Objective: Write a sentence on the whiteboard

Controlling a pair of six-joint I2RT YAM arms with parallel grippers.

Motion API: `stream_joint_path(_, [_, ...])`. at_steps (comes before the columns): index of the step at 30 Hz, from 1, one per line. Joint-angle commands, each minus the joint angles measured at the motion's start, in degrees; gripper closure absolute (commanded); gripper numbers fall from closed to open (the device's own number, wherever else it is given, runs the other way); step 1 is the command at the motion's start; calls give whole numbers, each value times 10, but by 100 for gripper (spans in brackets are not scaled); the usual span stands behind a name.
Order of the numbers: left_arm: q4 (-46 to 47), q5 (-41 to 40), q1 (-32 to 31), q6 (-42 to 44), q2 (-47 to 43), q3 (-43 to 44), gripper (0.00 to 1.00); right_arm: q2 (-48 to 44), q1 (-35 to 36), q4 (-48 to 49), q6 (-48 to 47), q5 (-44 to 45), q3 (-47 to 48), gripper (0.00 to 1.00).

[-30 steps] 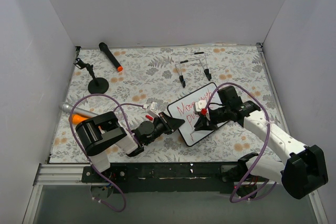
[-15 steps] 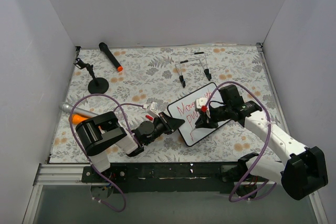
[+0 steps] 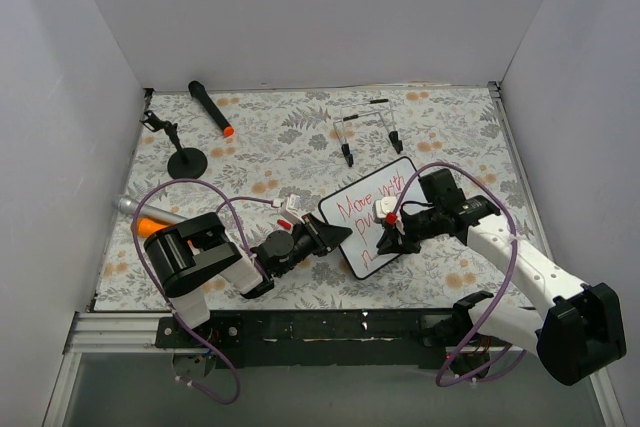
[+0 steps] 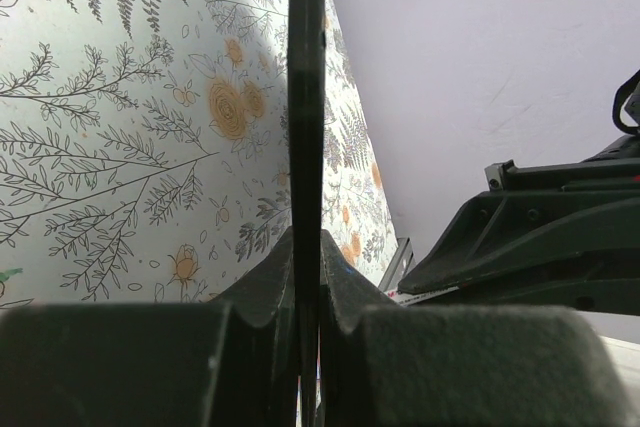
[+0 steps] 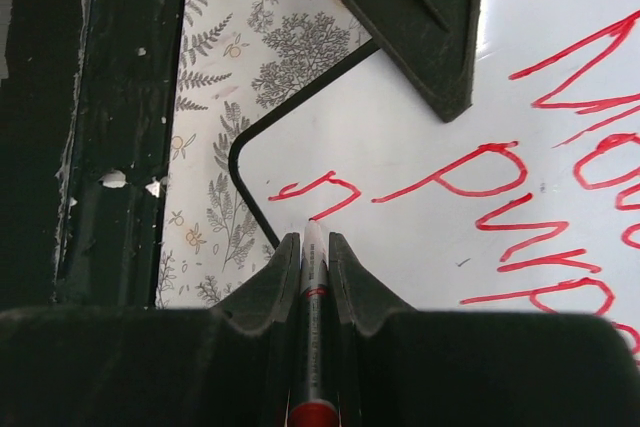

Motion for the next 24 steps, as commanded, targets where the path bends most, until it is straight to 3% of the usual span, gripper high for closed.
stream_joint_path(1, [98,3,-1,14,-3,2,100,-4,-3,-44,-34,9,-13,99])
stream_joint_path(24, [116,9,-1,14,4,0,100,18,-38,2,13,-26,28,99])
